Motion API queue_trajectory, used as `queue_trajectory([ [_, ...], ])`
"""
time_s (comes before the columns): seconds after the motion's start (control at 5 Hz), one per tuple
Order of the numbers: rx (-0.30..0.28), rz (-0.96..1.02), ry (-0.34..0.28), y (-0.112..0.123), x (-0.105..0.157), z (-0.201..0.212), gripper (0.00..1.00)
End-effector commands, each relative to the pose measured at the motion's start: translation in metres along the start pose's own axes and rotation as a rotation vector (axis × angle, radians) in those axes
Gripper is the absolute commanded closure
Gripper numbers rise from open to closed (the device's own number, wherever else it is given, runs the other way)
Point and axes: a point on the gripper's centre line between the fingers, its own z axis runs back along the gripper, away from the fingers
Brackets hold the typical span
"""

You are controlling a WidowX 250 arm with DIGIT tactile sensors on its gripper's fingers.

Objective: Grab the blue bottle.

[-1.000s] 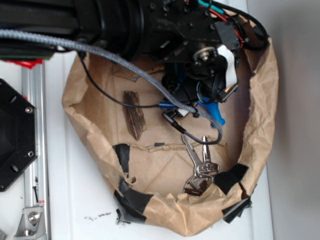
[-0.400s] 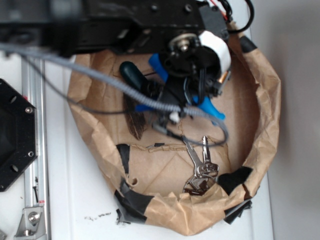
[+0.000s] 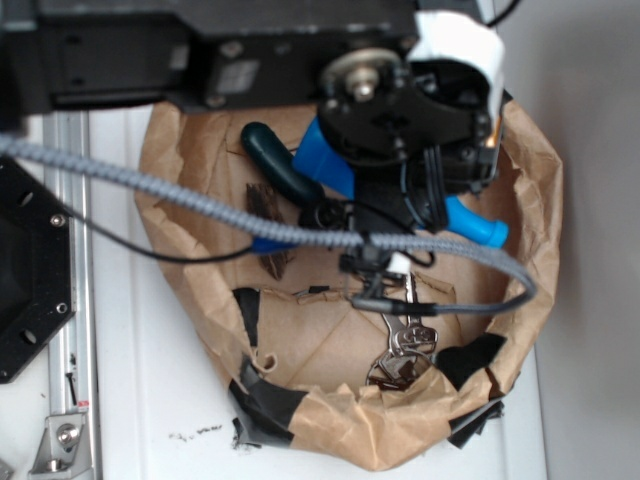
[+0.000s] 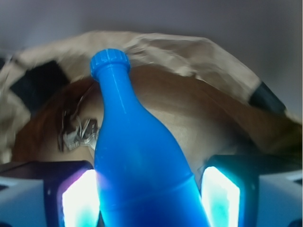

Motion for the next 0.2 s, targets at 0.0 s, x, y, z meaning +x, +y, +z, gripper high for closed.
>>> queue_trajectory([
  [0.0, 0.049, 0.141, 0.008, -0.0103, 0.01, 0.0081, 1.0],
])
